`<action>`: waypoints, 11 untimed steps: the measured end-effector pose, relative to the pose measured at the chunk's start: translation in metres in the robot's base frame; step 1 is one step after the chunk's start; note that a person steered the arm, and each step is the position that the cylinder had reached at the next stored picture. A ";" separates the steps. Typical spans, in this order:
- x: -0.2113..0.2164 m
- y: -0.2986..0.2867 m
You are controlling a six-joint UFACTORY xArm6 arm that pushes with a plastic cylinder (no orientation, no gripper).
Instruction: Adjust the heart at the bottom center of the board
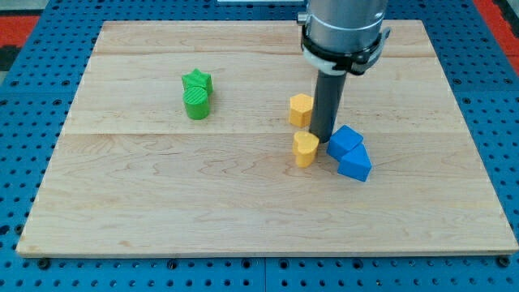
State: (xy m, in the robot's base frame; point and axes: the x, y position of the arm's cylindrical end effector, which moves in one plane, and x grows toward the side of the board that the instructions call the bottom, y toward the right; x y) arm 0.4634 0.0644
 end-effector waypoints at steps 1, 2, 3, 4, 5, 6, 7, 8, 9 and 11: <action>0.030 -0.037; 0.072 -0.020; 0.112 -0.049; 0.086 -0.099; 0.042 -0.083; 0.069 -0.115; 0.106 -0.121; 0.102 -0.054; 0.093 -0.011; 0.092 -0.052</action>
